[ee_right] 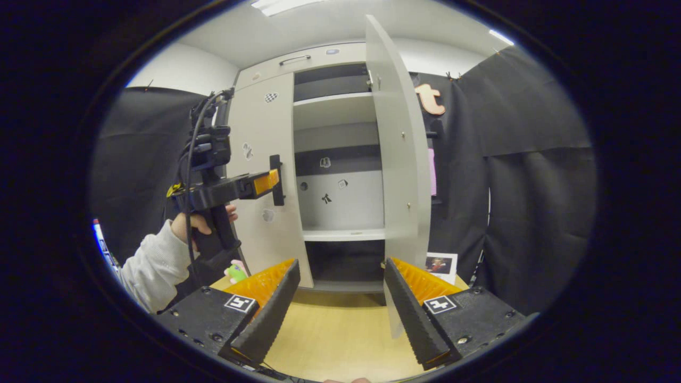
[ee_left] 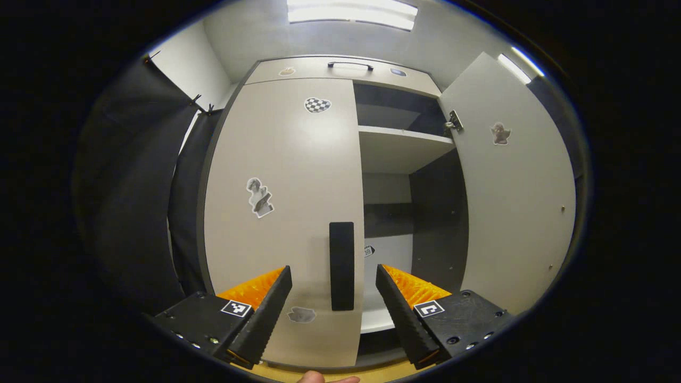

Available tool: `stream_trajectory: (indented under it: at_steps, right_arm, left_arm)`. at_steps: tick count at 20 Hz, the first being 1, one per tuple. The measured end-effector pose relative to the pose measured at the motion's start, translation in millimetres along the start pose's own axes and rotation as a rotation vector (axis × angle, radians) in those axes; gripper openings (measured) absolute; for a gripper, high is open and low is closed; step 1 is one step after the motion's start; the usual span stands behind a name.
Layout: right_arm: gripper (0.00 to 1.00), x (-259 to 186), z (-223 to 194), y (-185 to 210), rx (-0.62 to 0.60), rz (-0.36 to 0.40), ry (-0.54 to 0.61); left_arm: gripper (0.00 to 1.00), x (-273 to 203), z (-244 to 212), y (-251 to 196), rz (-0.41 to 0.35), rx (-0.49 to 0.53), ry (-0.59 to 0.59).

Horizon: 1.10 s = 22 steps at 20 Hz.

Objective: Open the right door of the double-door shoe cabinet with the right hand, and open the left door with the left hand.

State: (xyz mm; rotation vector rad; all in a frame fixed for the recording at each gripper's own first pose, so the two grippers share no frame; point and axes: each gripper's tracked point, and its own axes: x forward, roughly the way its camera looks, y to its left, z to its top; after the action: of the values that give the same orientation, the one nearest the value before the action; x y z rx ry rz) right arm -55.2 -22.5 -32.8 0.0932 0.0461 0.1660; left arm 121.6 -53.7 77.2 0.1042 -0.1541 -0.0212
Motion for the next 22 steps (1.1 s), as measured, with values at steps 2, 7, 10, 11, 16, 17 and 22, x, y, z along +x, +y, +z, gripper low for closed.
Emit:
stream_trajectory:
  at_steps: [2,7,10,11,16,17,22]
  right_arm:
    - [0.99,0,-3,-6,0.008,-0.015,0.007]
    - [1.0,-1,-2,-17,0.009,-0.035,0.002]
    - [0.99,1,-4,-22,0.014,-0.044,0.003]
    - [0.99,1,-5,-23,0.018,-0.047,0.006]
    - [0.99,7,-8,-21,0.029,-0.033,0.012]
    - [0.99,7,-9,-20,0.029,-0.03,0.012]
    - [0.99,10,-10,-20,0.024,-0.024,0.013]
  left_arm:
    - [0.95,18,-5,-11,-0.028,-0.01,0.017]
    - [0.94,54,-30,-4,0.022,-0.006,0.085]
    - [0.95,59,-31,-3,0.036,-0.014,0.09]
    - [0.94,60,-31,-2,0.039,-0.013,0.089]
    - [0.95,58,-32,-1,0.036,0.0,0.102]
    - [0.92,57,-29,4,0.049,-0.001,0.094]
    - [0.4,60,-32,-2,0.005,-0.076,0.105]
